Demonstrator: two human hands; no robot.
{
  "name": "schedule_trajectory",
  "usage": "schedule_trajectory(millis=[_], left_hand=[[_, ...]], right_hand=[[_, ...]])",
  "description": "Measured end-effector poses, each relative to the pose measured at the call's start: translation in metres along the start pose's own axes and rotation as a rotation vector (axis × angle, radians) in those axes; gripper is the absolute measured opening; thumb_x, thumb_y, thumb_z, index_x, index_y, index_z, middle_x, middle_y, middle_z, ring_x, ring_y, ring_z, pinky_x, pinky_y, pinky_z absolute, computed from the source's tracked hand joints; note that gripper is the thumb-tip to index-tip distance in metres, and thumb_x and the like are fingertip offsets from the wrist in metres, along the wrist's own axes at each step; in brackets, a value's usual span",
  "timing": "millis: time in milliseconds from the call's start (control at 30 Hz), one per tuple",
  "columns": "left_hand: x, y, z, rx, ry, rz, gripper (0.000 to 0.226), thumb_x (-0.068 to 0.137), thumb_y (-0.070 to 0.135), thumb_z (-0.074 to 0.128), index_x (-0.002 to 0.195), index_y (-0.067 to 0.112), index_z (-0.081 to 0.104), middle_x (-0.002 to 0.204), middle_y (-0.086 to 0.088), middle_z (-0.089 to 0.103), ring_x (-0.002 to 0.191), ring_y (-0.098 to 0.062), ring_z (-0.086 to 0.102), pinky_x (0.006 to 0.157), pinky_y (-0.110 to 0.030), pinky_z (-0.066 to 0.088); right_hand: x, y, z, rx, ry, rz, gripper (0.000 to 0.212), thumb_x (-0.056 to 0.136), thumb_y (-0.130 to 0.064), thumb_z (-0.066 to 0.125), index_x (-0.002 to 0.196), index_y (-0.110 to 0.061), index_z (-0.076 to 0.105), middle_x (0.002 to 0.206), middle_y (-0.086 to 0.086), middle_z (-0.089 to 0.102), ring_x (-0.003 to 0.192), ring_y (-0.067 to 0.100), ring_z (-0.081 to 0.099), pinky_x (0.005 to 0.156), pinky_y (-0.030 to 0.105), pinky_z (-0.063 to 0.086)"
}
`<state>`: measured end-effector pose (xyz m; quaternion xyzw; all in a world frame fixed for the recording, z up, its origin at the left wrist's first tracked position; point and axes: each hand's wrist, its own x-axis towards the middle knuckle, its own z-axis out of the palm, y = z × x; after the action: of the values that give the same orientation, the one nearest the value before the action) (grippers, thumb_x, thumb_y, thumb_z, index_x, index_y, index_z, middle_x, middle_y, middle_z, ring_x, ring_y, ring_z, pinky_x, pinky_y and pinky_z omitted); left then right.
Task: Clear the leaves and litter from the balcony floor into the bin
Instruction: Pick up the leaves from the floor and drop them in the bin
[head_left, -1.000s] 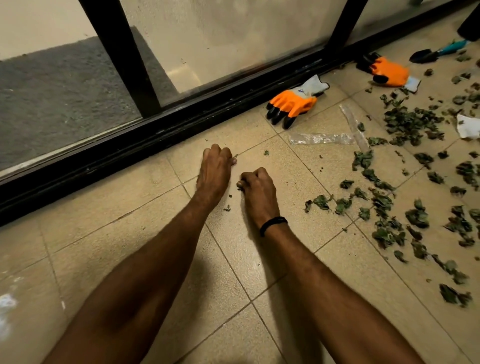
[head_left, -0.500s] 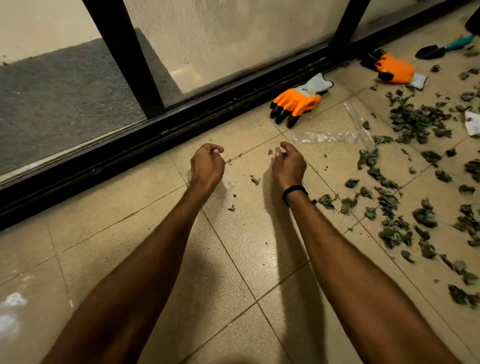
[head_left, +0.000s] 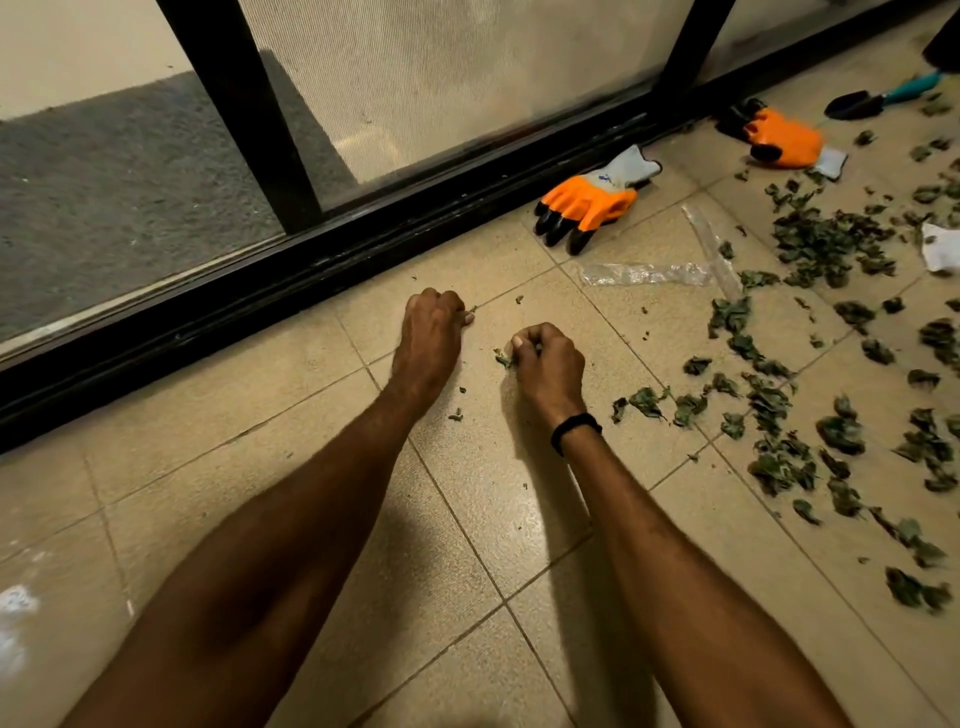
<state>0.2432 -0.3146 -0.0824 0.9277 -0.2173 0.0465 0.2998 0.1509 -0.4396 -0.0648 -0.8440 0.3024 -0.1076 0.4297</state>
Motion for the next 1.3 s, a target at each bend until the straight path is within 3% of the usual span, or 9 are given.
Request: schedule_trajectory(millis=[167,267,367,567,767,933,1067,1200,1300], left_hand=[[-0.002,0.004,0.002,-0.073,0.049,-0.12,0.013,0.1,0.02,0.059,0.098,0.009,0.066,0.094,-0.008,0.063,0.09,-0.019,0.052,0.074,-0.034,0.045],[0.002,0.004,-0.004,-0.206,0.1,-0.232,0.015,0.101,0.016,0.057,0.098,0.007,0.068,0.096,-0.008,0.068,0.091,-0.018,0.058,0.08,-0.036,0.05],[0.007,0.001,-0.014,-0.292,0.121,-0.313,0.018,0.101,0.018,0.057,0.1,0.005,0.069,0.099,-0.008,0.072,0.093,-0.018,0.064,0.081,-0.031,0.051],[0.009,-0.01,-0.021,-0.23,0.058,-0.174,0.018,0.097,0.018,0.064,0.108,0.005,0.071,0.102,-0.009,0.065,0.091,-0.02,0.064,0.086,-0.039,0.056],[-0.009,-0.013,-0.011,-0.091,0.042,-0.035,0.02,0.093,0.023,0.07,0.106,0.008,0.072,0.1,-0.004,0.061,0.088,-0.013,0.048,0.082,-0.02,0.028],[-0.004,-0.009,-0.005,-0.038,0.071,-0.096,0.011,0.099,0.018,0.061,0.096,0.008,0.066,0.096,-0.006,0.06,0.09,-0.016,0.045,0.076,-0.028,0.037],[0.007,-0.007,-0.008,-0.327,0.083,-0.356,0.013,0.101,0.018,0.056,0.097,0.009,0.065,0.098,-0.004,0.067,0.092,-0.017,0.062,0.082,-0.038,0.054],[0.021,-0.007,-0.019,-0.834,0.096,-0.692,0.02,0.1,0.021,0.054,0.098,0.005,0.067,0.098,0.0,0.068,0.075,-0.012,0.061,0.066,-0.031,0.052],[0.028,-0.002,-0.03,-1.136,0.171,-0.841,0.02,0.095,0.012,0.054,0.077,0.009,0.061,0.075,-0.004,0.058,0.047,-0.008,0.041,0.048,-0.027,0.029]], right_hand=[[-0.02,0.003,0.013,-0.107,-0.082,-0.175,0.009,0.094,-0.012,0.062,0.1,-0.009,0.067,0.102,0.005,0.055,0.091,0.015,0.051,0.074,0.007,0.036],[-0.019,0.003,0.019,-0.152,-0.075,-0.147,0.009,0.096,-0.014,0.055,0.092,-0.011,0.061,0.1,0.005,0.054,0.094,0.022,0.051,0.08,0.029,0.043],[-0.013,-0.003,0.021,-0.228,-0.015,-0.143,0.009,0.099,-0.013,0.051,0.097,-0.012,0.059,0.1,0.005,0.054,0.092,0.021,0.052,0.077,0.03,0.045],[0.028,-0.016,0.005,0.129,0.109,0.189,0.01,0.097,-0.016,0.058,0.104,-0.01,0.064,0.105,0.003,0.066,0.097,0.016,0.061,0.083,0.023,0.046],[0.051,-0.02,0.011,-0.135,0.041,-0.003,0.023,0.1,-0.01,0.05,0.115,-0.012,0.067,0.105,0.003,0.051,0.094,0.016,0.052,0.078,0.016,0.036],[0.044,-0.021,0.02,-0.341,-0.011,-0.074,0.021,0.097,-0.012,0.043,0.106,-0.007,0.062,0.115,0.018,0.056,0.108,0.034,0.052,0.09,0.038,0.041],[0.04,-0.028,0.012,-0.107,-0.019,0.131,0.014,0.096,-0.013,0.049,0.096,-0.01,0.062,0.101,0.005,0.061,0.092,0.019,0.056,0.077,0.028,0.042],[0.032,-0.041,-0.016,0.903,-0.107,0.543,0.014,0.097,-0.003,0.057,0.083,-0.003,0.061,0.082,0.008,0.058,0.075,0.016,0.058,0.059,0.024,0.054],[0.026,-0.042,-0.031,1.464,-0.177,0.679,0.016,0.094,0.014,0.047,0.096,0.001,0.057,0.106,0.016,0.055,0.102,0.029,0.059,0.08,0.038,0.06]])
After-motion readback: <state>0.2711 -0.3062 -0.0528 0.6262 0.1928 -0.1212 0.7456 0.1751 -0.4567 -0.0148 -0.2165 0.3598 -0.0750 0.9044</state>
